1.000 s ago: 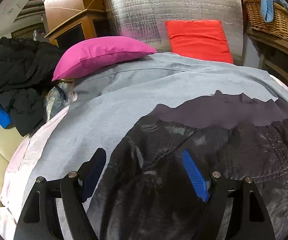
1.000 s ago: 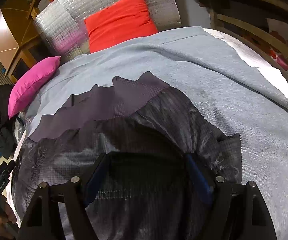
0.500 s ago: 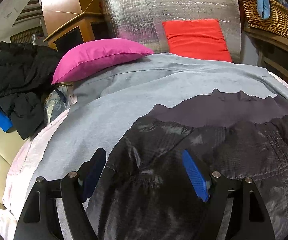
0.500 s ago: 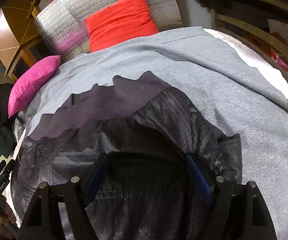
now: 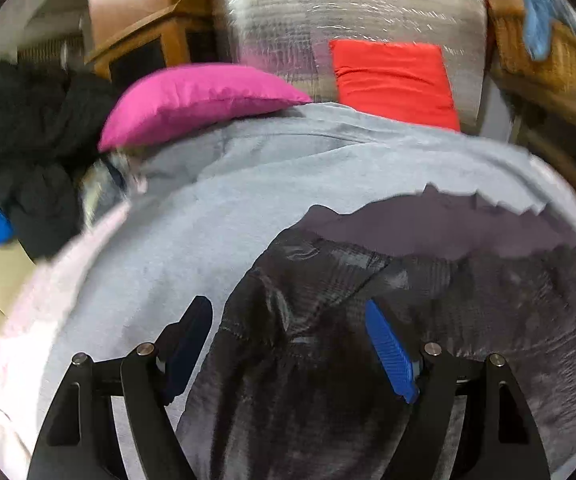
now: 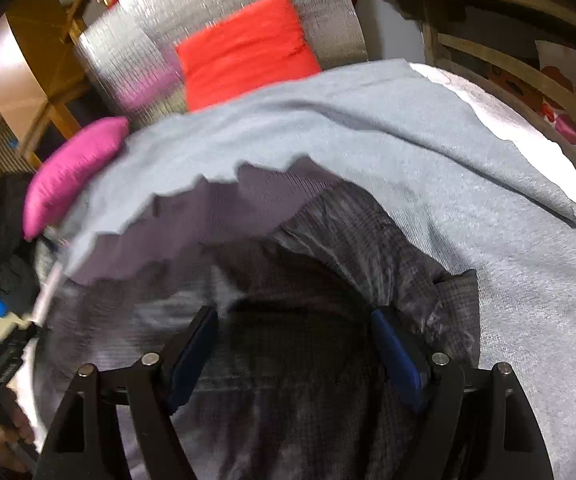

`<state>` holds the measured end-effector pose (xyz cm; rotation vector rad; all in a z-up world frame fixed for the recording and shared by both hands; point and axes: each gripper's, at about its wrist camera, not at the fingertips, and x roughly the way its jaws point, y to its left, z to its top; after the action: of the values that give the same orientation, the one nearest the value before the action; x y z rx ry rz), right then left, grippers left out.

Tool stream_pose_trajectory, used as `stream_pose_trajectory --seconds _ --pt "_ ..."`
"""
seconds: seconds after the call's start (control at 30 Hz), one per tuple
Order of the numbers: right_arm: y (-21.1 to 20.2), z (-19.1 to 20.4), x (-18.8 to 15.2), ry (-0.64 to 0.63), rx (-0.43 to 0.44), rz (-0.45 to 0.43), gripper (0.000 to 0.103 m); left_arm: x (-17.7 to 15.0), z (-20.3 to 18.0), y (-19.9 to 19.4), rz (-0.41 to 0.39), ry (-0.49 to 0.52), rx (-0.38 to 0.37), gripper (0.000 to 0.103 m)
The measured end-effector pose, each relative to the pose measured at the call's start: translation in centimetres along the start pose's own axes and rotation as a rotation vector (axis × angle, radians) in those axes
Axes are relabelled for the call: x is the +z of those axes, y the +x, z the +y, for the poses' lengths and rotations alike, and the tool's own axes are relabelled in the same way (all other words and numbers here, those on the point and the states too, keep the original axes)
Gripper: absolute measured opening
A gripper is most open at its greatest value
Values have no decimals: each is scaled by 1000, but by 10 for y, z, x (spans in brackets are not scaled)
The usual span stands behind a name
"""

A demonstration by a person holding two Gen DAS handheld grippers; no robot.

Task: Fold large clothes
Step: 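Grasp the folded jacket bundle with both tools and lift it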

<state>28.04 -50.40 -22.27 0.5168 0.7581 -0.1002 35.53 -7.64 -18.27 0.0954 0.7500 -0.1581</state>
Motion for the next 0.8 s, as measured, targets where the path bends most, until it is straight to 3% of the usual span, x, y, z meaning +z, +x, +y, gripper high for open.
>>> stream_pose_trajectory --seconds 0.13,0.23,0.33,0.5,0.63,0.77,0.8 --pt "-41 -27 5 63 9 -111 82 1 56 2 38 -220 -142 89" --pt "-55 -62 4 142 -10 -105 82 -7 85 14 112 -337 -203 89" --pt "-60 -103 1 240 0 -71 82 -15 95 27 190 -391 -270 89" --pt "-51 -145 -9 394 132 32 82 -25 88 50 302 -398 -346 89" --pt "-34 -139 -13 395 194 114 82 -32 72 74 434 -395 -391 89" --pt "-5 -128 -20 377 231 220 84 -33 51 76 446 -322 -454 89" --pt "-3 -123 -19 363 237 212 88 -34 47 78 452 -315 -464 91"
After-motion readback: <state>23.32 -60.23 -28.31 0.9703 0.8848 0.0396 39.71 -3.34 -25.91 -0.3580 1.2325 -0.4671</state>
